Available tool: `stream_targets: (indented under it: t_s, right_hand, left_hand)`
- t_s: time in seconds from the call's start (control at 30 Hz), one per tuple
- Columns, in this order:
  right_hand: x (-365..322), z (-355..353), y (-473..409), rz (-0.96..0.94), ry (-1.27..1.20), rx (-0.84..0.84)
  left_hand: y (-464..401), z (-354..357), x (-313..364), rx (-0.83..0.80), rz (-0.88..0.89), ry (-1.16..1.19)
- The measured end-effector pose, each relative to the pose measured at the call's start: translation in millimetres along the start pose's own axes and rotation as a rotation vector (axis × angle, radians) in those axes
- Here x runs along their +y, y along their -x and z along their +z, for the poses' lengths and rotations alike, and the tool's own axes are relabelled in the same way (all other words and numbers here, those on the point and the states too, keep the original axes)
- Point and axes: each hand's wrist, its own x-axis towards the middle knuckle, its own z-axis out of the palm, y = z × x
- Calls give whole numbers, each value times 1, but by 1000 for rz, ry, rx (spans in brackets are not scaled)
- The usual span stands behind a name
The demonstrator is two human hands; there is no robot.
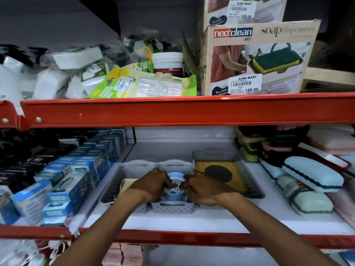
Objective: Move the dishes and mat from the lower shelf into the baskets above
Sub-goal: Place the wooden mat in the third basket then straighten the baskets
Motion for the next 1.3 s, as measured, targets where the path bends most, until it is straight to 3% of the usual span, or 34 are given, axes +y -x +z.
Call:
stream_targets:
  t_s: [0.17, 0.37, 0.5, 0.7, 1.0, 1.13, 1.2, 1.3]
  right_hand:
    - [-8, -2, 3, 29, -35, -6]
    - [-38, -13, 4, -40, -140, 92]
    - [-76, -12, -19, -89, -239, 34]
    - [-101, 5, -52, -66, -70, -112]
    - [-109, 2, -53, -55, -48, -44]
    - [-107, -12, -24, -10, -117, 111]
    - [-105, -16, -4, 50, -20, 162]
    - [-107, -15, 12, 107, 76, 84]
  left_hand:
    - [5, -4, 0, -2, 14, -34]
    - [40, -47, -42, 197, -119, 7]
    - [67, -45, -71, 130, -201, -2]
    - [80, -28, -88, 23, -177, 29]
    - [84, -28, -85, 63, -148, 6]
    - [96, -27, -82, 123, -83, 92]
    - [102, -24, -74, 141, -31, 163]
    - [106, -15, -65, 118, 9, 236]
